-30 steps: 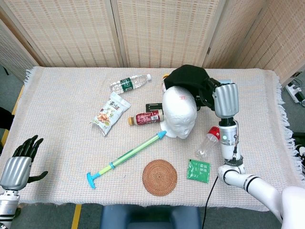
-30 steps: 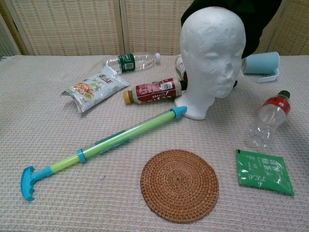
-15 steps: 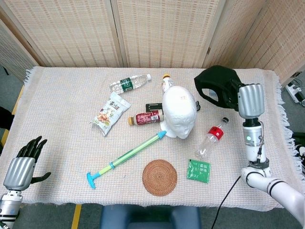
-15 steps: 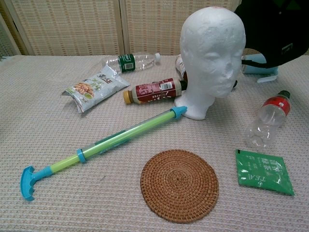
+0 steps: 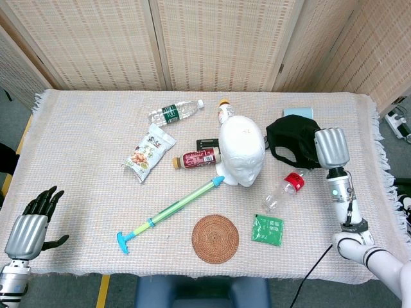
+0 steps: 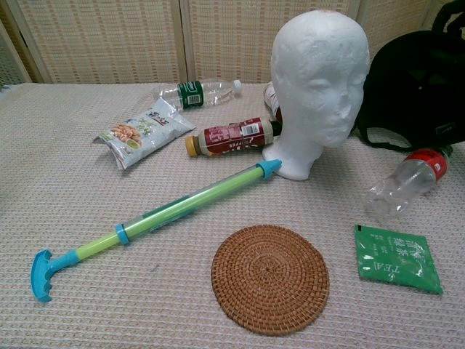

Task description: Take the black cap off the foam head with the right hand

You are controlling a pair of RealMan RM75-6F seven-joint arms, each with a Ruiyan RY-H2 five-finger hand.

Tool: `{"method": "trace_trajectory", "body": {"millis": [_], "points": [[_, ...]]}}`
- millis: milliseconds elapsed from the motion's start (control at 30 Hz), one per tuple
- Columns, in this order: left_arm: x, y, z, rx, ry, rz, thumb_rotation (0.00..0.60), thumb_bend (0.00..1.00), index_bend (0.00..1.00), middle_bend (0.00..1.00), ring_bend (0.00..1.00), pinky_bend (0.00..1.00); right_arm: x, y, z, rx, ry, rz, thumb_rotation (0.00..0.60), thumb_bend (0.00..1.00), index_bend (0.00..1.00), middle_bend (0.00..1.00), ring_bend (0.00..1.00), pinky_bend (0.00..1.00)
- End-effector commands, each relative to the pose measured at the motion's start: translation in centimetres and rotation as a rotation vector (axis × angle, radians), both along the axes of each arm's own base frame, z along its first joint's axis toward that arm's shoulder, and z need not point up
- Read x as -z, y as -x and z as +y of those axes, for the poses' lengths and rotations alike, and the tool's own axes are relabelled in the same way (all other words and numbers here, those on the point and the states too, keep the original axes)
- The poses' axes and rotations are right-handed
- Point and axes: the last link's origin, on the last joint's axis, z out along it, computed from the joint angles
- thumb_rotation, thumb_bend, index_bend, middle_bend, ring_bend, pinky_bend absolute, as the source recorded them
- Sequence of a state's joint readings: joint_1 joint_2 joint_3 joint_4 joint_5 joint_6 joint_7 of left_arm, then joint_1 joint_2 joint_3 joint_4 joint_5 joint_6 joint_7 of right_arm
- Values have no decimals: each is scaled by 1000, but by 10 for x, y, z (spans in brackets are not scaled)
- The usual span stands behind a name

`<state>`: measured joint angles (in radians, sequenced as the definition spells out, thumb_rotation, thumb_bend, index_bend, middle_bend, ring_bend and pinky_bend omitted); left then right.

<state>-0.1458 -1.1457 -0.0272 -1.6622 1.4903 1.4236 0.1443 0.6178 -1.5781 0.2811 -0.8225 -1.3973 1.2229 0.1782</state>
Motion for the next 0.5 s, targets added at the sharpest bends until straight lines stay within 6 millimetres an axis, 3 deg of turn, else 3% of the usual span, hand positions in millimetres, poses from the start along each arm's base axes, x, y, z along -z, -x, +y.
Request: {"method": "trace_trajectory", "body": {"millis": [33, 133, 200, 267, 367, 500], "points": [[0, -1, 0, -1, 1, 1, 600, 133, 57, 58, 66, 188, 22, 9, -7, 50, -78, 53, 600, 522, 748, 693, 830, 1000], [1, -1, -1, -3, 4, 1, 600, 134, 57, 57, 65, 188, 30, 16, -7, 95, -129, 103, 600, 316, 432, 521, 575, 903], [1, -1, 0, -4, 6, 2, 600, 133, 57, 58, 65, 188, 32, 18, -6, 122, -164, 106, 600, 176, 197, 354, 382, 689], [1, -1, 0, -3, 5, 3, 600, 133, 57, 57, 64, 188, 31, 19, -3, 136, -181, 102, 600, 91, 48, 231, 239, 515], [0, -1, 1, -2, 2, 1, 600, 133, 57, 56, 62, 187, 24, 19, 4, 144, -190, 94, 600, 17, 0, 110, 107, 371], [-1, -1, 2, 3, -1, 1, 600, 133, 56, 55, 60, 184, 3, 20, 22, 148, -177, 81, 600, 0, 0, 60, 58, 317]]}}
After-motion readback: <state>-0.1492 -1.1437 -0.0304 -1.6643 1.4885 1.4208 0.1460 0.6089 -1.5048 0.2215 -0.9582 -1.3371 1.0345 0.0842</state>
